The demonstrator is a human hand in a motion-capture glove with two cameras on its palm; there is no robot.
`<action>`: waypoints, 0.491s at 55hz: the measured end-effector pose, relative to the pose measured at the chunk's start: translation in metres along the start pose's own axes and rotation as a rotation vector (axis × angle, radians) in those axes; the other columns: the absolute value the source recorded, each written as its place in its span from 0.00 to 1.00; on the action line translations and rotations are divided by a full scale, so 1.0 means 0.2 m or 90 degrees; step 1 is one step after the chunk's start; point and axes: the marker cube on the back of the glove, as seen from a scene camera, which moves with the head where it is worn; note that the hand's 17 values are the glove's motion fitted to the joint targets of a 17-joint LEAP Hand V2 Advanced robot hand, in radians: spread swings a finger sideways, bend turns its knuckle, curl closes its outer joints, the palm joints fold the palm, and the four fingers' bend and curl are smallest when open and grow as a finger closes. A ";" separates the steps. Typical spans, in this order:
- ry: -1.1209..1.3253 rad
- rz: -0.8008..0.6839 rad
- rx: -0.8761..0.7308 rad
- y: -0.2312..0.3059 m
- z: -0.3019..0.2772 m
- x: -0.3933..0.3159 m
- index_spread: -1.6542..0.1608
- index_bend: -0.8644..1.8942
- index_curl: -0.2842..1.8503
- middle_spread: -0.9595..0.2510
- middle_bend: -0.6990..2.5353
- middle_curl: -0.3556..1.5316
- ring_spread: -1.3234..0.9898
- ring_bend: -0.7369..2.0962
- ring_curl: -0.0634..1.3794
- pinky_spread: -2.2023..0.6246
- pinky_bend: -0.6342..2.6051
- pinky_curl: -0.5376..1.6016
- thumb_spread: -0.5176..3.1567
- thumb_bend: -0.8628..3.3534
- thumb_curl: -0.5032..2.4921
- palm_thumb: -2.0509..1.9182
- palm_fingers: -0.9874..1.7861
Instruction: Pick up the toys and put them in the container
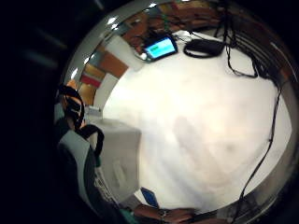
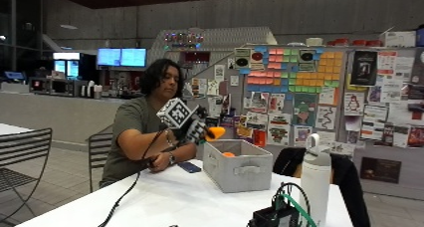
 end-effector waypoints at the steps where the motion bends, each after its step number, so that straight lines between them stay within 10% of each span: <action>1: -0.007 -0.047 -0.039 0.07 -0.04 -0.04 0.79 0.57 0.36 0.36 0.67 0.88 0.35 0.89 0.72 0.57 0.65 0.72 0.49 0.24 0.31 0.68 0.66; 27: 0.073 -0.319 -0.082 0.37 -0.09 -0.86 0.77 0.57 0.37 0.38 0.68 0.89 0.35 0.89 0.75 0.56 0.65 0.75 0.50 0.22 0.29 0.68 0.64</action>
